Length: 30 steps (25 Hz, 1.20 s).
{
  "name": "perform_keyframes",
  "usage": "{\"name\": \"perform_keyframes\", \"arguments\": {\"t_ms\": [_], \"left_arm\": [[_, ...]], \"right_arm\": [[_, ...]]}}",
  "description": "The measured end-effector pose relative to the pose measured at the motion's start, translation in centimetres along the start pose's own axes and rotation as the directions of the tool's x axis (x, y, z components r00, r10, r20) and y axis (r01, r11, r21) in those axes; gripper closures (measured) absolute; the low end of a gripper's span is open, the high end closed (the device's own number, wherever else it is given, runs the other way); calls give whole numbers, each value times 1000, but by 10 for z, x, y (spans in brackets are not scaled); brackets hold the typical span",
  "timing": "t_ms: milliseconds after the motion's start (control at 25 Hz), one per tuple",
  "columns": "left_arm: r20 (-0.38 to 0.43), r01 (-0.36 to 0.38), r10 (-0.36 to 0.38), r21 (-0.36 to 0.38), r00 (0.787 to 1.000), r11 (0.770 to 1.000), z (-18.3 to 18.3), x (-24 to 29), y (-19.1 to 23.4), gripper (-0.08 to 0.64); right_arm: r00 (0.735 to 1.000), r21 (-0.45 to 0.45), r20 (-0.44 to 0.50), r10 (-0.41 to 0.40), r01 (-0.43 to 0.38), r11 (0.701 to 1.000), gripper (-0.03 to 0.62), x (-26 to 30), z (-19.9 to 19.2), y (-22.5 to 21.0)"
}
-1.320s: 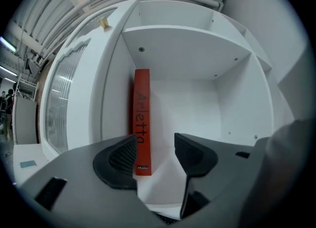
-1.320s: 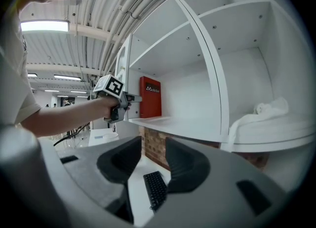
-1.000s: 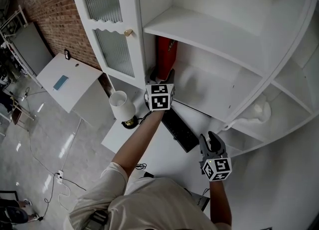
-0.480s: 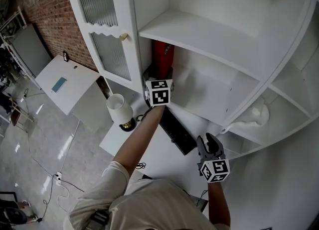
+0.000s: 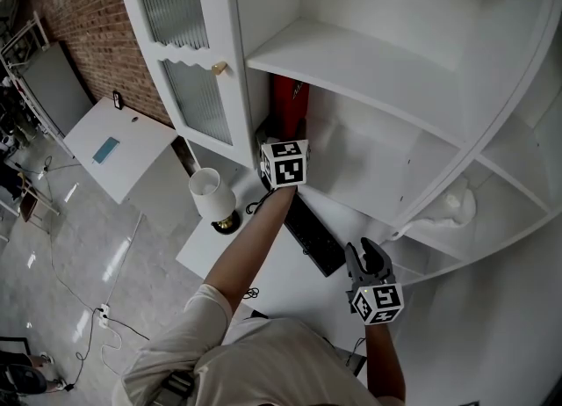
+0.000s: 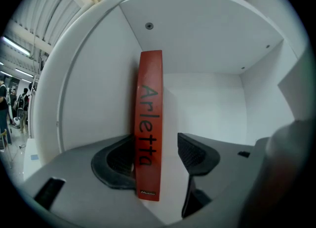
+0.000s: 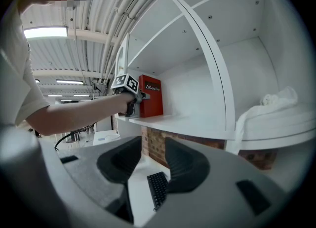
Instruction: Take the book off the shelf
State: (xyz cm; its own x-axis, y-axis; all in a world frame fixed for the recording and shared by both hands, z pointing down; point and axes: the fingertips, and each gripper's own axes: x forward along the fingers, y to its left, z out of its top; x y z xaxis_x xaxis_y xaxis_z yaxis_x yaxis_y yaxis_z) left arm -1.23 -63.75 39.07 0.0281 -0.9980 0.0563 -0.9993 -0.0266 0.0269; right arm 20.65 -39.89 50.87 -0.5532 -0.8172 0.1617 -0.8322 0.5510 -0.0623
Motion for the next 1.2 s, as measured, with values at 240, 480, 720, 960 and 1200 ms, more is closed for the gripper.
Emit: {"name": "perform_keyframes", "arguments": {"t_ms": [240, 480, 720, 960, 1200], "left_arm": [[18, -42, 43, -15, 999, 999, -1, -2, 9, 395], [35, -31, 31, -8, 999, 999, 0, -3, 10, 407], [52, 3, -3, -2, 999, 1000, -1, -9, 3, 408], [77, 28, -29, 11, 997, 1000, 2, -30, -2, 410], [107, 64, -65, 12, 992, 998, -1, -55, -10, 411]], "right_arm": [[1000, 4, -4, 10, -10, 1000, 443, 2, -2, 4], [1000, 4, -8, 6, -6, 1000, 443, 0, -3, 3], [1000, 3, -11, 2, -2, 1000, 443, -4, -4, 2], [1000, -1, -9, 4, -4, 1000, 443, -11, -3, 2], [1000, 2, -5, 10, -10, 1000, 443, -19, -6, 4]]}}
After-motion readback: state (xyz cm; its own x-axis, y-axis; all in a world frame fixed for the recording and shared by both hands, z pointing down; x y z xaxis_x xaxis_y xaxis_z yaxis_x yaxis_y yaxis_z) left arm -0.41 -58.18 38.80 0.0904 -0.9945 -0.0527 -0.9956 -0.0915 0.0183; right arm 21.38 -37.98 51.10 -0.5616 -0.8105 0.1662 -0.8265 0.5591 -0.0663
